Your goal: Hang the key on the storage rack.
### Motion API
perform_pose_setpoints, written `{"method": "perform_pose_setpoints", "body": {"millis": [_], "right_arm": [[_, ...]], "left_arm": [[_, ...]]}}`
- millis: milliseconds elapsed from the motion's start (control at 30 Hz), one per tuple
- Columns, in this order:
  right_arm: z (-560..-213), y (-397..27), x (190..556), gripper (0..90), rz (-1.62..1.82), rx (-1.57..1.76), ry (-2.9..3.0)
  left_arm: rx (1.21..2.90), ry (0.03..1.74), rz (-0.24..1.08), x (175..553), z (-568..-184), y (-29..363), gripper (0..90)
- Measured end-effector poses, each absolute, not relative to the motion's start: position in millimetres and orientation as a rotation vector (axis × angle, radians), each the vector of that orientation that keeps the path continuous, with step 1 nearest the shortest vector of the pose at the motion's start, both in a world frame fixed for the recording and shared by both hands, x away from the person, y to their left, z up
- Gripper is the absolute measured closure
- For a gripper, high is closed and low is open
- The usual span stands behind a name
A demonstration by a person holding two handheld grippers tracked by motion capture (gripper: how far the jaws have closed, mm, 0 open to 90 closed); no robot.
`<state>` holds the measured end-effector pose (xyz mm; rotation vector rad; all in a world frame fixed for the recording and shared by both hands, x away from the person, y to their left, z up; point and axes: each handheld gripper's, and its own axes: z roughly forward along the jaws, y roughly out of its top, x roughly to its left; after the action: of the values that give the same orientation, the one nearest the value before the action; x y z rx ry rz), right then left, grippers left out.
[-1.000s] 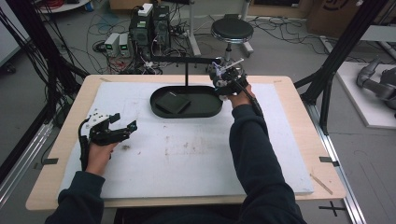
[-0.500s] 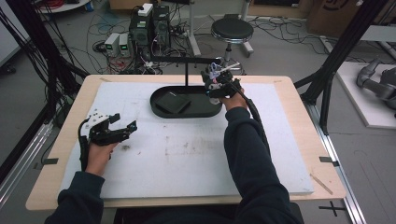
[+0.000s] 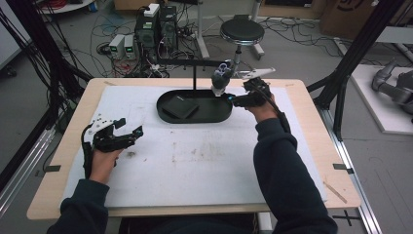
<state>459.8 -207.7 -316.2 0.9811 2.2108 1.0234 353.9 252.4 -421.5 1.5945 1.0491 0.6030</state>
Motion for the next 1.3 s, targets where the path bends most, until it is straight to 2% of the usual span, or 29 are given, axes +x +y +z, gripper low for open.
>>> {"method": "perform_pose_setpoints", "body": {"millis": [167, 500, 1000, 1300], "right_arm": [[-325, -245, 430, 22.4, 1.065, 1.012, 2.176], [-375, -293, 375, 21.9, 1.055, 1.06, 2.131], [-395, -311, 354, 21.7, 1.052, 1.121, 2.075], [-393, -314, 349, 21.7, 1.036, 1.12, 2.047]], "left_arm": [[1.596, 1.038, 0.606, 354, -421, 250, 18.6], [1.593, 1.024, 0.609, 355, -419, 248, 18.6], [1.594, 1.014, 0.622, 353, -417, 247, 18.6], [1.602, 1.0, 0.619, 353, -417, 244, 18.6]]}}
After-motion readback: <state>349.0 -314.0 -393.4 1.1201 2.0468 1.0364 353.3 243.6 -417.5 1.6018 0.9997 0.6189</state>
